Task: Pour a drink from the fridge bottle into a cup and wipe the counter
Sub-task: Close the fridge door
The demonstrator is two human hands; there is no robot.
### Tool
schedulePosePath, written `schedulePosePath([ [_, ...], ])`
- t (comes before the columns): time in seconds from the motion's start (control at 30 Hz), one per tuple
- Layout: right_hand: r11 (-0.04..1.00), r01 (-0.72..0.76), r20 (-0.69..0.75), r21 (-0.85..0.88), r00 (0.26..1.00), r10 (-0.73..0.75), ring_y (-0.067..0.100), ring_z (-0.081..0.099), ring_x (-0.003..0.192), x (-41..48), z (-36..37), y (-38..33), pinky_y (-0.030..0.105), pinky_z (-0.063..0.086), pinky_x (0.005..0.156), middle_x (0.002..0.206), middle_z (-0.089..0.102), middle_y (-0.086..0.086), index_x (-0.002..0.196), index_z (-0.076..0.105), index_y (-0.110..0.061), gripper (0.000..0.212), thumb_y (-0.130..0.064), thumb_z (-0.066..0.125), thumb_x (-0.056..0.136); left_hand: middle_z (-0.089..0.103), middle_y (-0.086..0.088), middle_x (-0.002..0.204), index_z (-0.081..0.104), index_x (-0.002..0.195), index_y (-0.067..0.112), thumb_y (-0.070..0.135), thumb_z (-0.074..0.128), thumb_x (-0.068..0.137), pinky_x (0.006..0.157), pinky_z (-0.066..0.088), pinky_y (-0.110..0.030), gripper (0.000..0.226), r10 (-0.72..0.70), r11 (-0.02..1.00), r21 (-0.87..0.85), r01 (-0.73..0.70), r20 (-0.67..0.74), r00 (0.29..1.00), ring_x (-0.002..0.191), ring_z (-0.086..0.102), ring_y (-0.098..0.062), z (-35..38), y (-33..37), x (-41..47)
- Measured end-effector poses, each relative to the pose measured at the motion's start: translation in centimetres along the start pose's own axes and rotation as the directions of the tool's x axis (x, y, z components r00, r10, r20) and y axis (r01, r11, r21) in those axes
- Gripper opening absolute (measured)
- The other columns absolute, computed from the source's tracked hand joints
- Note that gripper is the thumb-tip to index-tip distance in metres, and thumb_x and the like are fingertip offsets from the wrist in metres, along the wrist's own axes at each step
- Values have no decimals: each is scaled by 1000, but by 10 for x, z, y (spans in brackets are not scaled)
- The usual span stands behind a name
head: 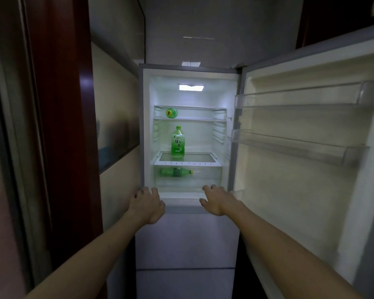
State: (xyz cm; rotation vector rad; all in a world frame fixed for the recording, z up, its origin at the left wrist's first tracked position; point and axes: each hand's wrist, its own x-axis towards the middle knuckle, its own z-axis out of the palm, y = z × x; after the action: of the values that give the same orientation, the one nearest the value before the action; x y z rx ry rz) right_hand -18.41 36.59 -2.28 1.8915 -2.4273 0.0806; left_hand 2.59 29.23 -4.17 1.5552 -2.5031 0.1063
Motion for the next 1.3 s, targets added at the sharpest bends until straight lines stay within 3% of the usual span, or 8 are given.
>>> schedulePosePath([
  [0.1, 1000, -14, -2, 5, 1000, 14, 36, 39, 130, -23, 0, -6, 47, 41, 101, 147, 36, 16, 147, 28, -13, 55, -43, 35, 101, 47, -18, 123, 41, 121, 9, 40, 29, 97, 93, 44, -43, 41, 43, 999, -1, -43, 16, 999, 109, 49, -33, -2, -2, -22],
  [0.23, 999, -38, 8, 7, 999, 38, 35, 38, 131, -49, -1, -9, 46, 41, 99, 147, 35, 14, 147, 28, -14, 54, -42, 34, 102, 47, -17, 119, 49, 109, 9, 45, 10, 83, 87, 46, -47, 59, 76, 996, 46, -77, 19, 997, 101, 47, -33, -1, -1, -39],
  [0.37, 998, -64, -5, 16, 998, 64, 34, 36, 131, -70, -5, 0, 47, 41, 99, 145, 37, 14, 143, 32, -13, 46, -37, 32, 103, 45, -17, 125, 41, 121, 10, 40, 29, 96, 96, 43, -45, 41, 88, 996, -11, -88, 21, 996, 111, 48, -33, -8, 14, -48],
  [0.53, 994, -112, -5, 7, 994, 112, 35, 35, 132, -93, -11, 28, 48, 40, 99, 149, 33, 14, 144, 31, -13, 46, -35, 31, 103, 42, -17, 132, 36, 131, 10, 40, 28, 98, 99, 40, -46, 46, 146, 989, -13, -146, 27, 989, 117, 45, -33, -12, 46, -46],
  [0.73, 982, -186, -20, -24, 982, 186, 35, 34, 132, -127, -21, 76, 48, 39, 101, 148, 33, 15, 148, 25, -14, 50, -35, 33, 103, 38, -18, 138, 33, 136, 9, 40, 28, 98, 101, 35, -48, 50, 230, 973, -36, -229, 17, 973, 123, 41, -35, -15, 108, -47],
  [1.03, 932, -338, -102, -132, 940, 326, 35, 35, 130, -195, -52, 156, 49, 40, 95, 143, 36, 15, 143, 30, -12, 46, -35, 32, 103, 44, -15, 128, 38, 126, 10, 39, 30, 98, 97, 39, -45, 42, 416, 901, -118, -417, -36, 909, 117, 46, -33, -30, 227, -59],
  [1.3, 878, -454, -142, -153, 889, 435, 36, 35, 130, -251, -77, 206, 49, 40, 95, 140, 38, 16, 138, 35, -9, 43, -32, 35, 102, 42, -16, 132, 38, 129, 9, 37, 31, 96, 97, 37, -45, 44, 529, 829, -171, -532, -66, 846, 119, 44, -34, -43, 316, -80],
])
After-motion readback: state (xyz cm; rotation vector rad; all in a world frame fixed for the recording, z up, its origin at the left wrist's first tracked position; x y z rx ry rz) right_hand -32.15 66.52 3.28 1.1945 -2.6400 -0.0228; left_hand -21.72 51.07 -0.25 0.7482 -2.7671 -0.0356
